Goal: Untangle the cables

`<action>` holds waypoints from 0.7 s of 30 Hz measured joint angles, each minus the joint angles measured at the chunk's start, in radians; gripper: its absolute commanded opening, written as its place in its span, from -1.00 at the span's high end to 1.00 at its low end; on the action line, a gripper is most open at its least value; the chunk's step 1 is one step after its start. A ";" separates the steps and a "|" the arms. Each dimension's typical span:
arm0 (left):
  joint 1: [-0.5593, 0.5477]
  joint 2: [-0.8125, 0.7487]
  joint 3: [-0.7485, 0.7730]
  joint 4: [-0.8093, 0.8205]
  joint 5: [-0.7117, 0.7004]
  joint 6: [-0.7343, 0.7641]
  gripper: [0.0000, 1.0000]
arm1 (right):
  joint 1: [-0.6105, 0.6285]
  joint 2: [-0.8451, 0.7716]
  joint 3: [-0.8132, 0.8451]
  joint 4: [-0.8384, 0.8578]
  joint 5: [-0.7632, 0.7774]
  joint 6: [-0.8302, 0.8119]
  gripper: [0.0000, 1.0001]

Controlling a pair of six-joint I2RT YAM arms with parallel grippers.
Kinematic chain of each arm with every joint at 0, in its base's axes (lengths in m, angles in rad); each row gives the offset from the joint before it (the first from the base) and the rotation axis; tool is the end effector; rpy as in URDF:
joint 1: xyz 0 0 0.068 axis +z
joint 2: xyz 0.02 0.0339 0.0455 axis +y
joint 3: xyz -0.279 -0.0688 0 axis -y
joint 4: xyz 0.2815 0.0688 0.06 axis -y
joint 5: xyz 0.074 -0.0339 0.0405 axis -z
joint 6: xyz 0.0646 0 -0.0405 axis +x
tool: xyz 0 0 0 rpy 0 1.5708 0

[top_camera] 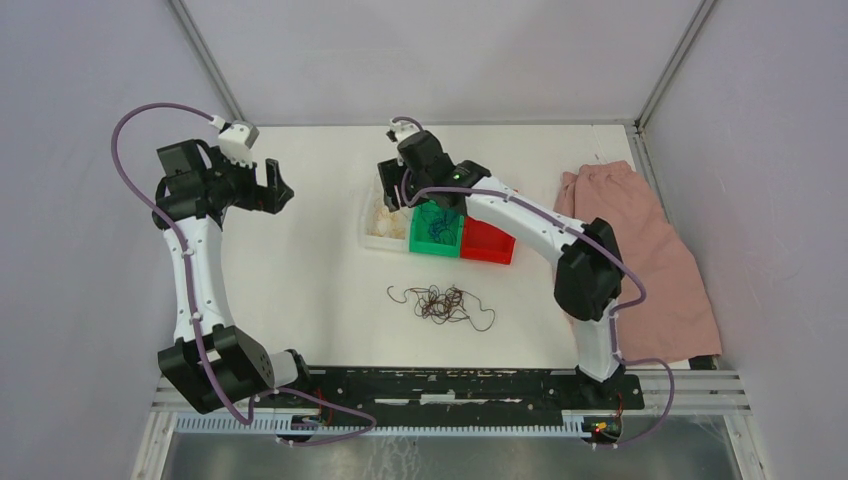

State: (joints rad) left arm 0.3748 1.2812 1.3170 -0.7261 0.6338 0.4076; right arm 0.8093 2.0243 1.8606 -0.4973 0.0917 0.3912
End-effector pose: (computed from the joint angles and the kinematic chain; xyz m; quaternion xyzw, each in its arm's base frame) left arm 0.3087 0.0803 0.3707 0.1469 0.8573 -0.1062 0.4818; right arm 0.3762 0.3860 0.2927 -0.1665 0.8820 0.2139 0.3854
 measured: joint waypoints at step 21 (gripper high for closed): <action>0.000 0.008 0.058 -0.148 0.141 0.063 -0.99 | 0.000 -0.613 -0.919 -0.081 0.045 0.082 -0.34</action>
State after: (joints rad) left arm 0.3744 1.2896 1.3750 -0.8738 0.7746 0.4709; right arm 0.8093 1.4109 0.9413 -0.5785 0.1364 0.4736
